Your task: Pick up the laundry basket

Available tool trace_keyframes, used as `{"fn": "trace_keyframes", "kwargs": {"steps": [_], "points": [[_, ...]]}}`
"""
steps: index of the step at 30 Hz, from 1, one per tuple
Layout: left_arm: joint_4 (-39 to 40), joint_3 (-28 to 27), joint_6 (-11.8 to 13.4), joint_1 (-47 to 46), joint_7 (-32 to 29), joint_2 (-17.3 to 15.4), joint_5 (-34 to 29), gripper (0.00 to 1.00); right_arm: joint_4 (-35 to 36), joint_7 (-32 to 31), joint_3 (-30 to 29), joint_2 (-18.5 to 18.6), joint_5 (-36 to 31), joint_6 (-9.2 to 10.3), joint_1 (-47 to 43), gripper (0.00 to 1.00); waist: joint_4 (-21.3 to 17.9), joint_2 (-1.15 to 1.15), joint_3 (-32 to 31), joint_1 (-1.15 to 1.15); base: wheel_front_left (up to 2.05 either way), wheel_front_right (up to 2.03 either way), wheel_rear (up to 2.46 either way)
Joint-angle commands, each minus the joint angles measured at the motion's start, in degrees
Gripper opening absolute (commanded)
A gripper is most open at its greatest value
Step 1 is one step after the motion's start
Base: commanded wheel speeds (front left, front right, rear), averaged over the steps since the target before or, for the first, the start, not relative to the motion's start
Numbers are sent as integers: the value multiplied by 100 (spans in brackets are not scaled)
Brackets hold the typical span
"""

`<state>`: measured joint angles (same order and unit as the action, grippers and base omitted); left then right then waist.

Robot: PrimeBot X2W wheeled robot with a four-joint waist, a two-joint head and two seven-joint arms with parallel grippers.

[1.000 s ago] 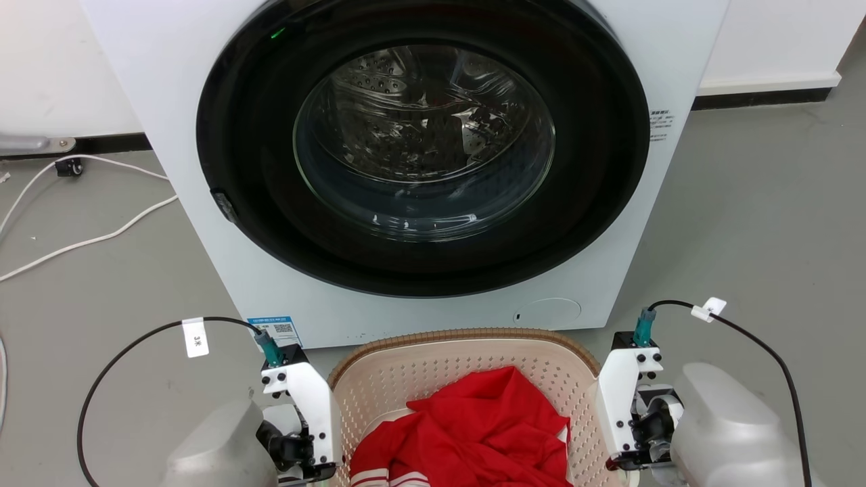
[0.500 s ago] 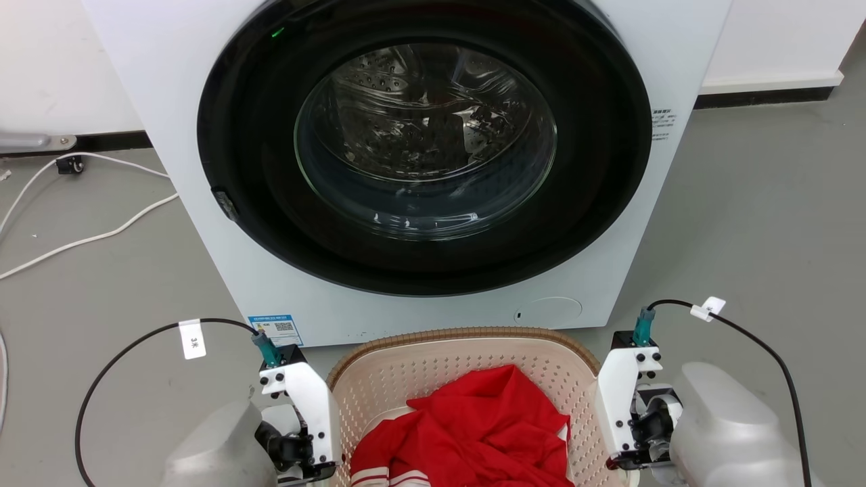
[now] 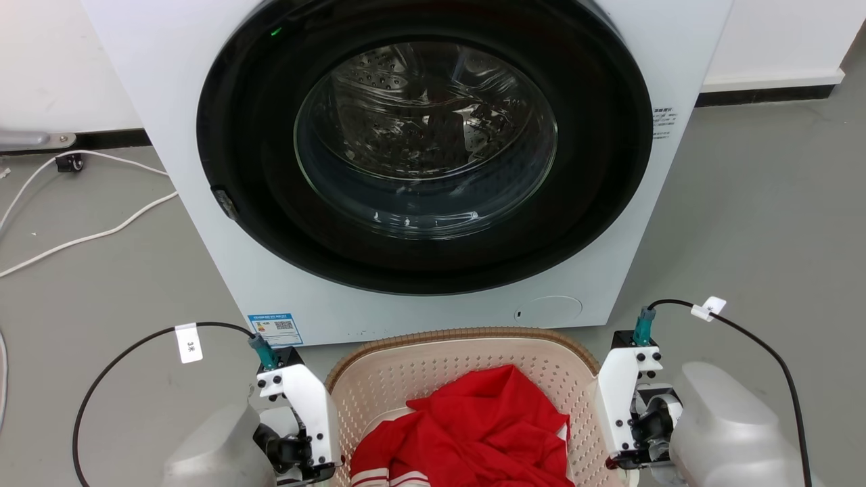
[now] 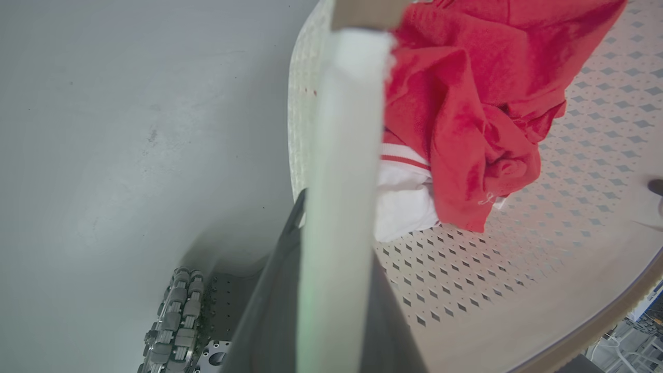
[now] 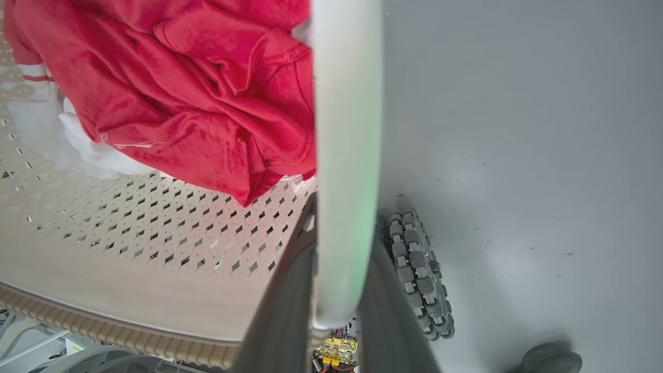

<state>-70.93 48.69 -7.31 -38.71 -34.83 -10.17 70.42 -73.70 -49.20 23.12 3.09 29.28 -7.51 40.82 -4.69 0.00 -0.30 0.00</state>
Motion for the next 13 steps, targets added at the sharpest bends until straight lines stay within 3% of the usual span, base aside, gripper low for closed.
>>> {"fn": "trace_keyframes", "kwargs": {"steps": [1, 13], "points": [[10, -26, -31, 34, 35, 17, 74, 0, -18, -23, -2, -14, -28, 4, -126, 0, 0, 0, 2, 0, 0, 0, 0], [-28, 29, -31, 32, 49, 16, 74, 0, -18, -49, -79, -18, -82, 4, -142, 0, -1, 0, 5, 0, 0, 0, 0]]}}
